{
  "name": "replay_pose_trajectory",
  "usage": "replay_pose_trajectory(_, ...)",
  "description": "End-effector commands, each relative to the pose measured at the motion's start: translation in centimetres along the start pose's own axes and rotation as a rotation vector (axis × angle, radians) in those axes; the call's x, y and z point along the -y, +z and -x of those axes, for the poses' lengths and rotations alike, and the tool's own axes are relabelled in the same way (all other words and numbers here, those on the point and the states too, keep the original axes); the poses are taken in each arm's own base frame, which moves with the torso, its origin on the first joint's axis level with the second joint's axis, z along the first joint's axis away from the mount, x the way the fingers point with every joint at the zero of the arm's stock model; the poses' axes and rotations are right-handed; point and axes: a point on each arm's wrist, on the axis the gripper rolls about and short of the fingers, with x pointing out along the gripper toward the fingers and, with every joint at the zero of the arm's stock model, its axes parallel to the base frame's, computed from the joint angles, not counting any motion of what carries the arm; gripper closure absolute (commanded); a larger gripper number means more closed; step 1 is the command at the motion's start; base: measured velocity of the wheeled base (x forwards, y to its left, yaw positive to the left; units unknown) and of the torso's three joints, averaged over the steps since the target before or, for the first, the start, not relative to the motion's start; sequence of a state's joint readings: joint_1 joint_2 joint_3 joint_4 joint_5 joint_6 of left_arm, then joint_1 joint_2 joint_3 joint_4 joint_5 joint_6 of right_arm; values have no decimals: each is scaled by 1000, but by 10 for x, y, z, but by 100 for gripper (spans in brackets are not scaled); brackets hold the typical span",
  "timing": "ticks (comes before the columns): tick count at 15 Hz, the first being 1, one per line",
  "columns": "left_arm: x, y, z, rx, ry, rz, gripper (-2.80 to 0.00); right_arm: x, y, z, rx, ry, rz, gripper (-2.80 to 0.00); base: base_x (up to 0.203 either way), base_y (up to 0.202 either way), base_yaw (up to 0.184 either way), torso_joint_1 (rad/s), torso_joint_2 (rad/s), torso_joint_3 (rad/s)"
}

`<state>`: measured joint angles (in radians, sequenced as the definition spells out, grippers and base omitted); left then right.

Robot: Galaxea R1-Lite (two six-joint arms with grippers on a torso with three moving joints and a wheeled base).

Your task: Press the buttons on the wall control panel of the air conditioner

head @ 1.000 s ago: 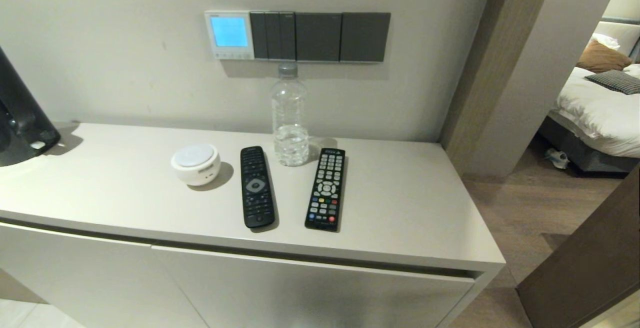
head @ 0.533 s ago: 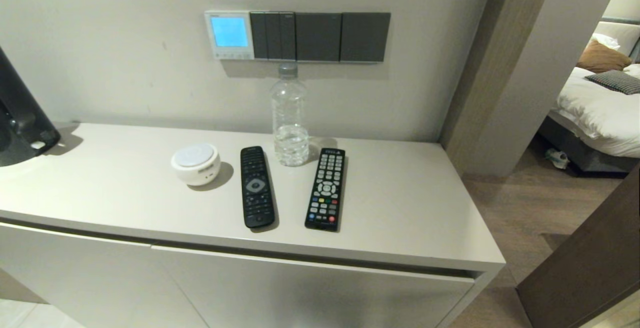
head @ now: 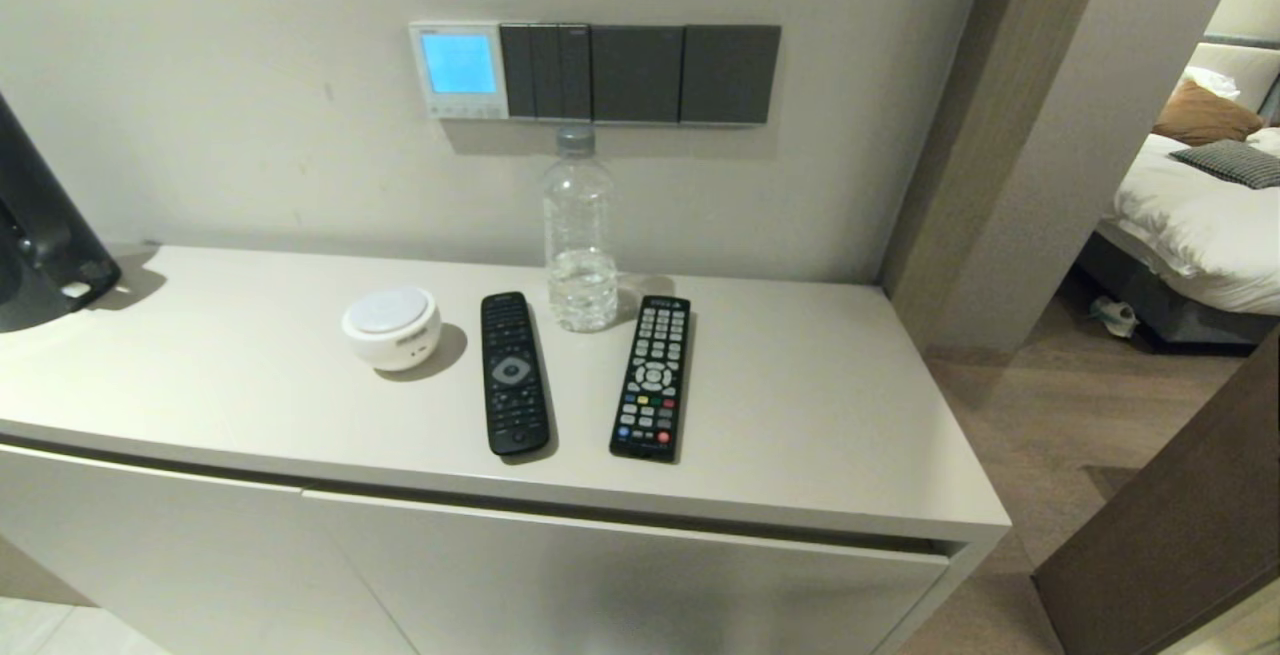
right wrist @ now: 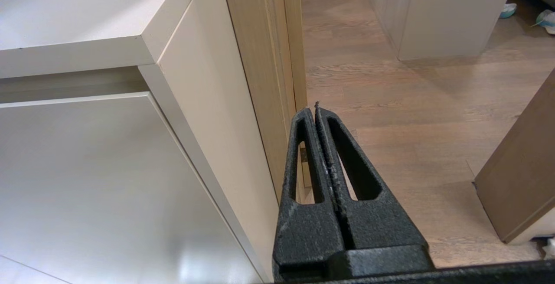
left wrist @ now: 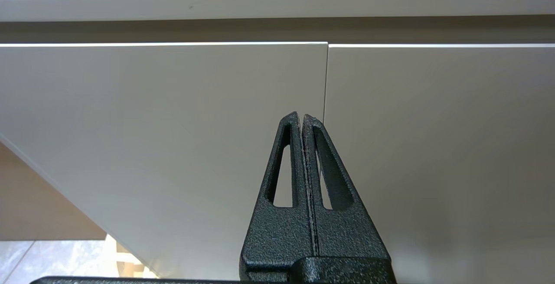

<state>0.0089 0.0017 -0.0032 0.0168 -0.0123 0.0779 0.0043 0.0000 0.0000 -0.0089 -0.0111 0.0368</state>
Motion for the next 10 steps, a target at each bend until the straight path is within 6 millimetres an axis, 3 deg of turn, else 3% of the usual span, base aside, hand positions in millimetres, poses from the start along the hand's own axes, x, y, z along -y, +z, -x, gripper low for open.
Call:
replay_pose_trajectory(1,0,0,0,-2,0,0,0,0,0,0,-3,1,0,0,0,0,0,0,0,0)
replay_pose_trajectory(10,0,0,0,-2,0,1,0,0,0,0,-3,1,0,0,0,0,0,0,0,0)
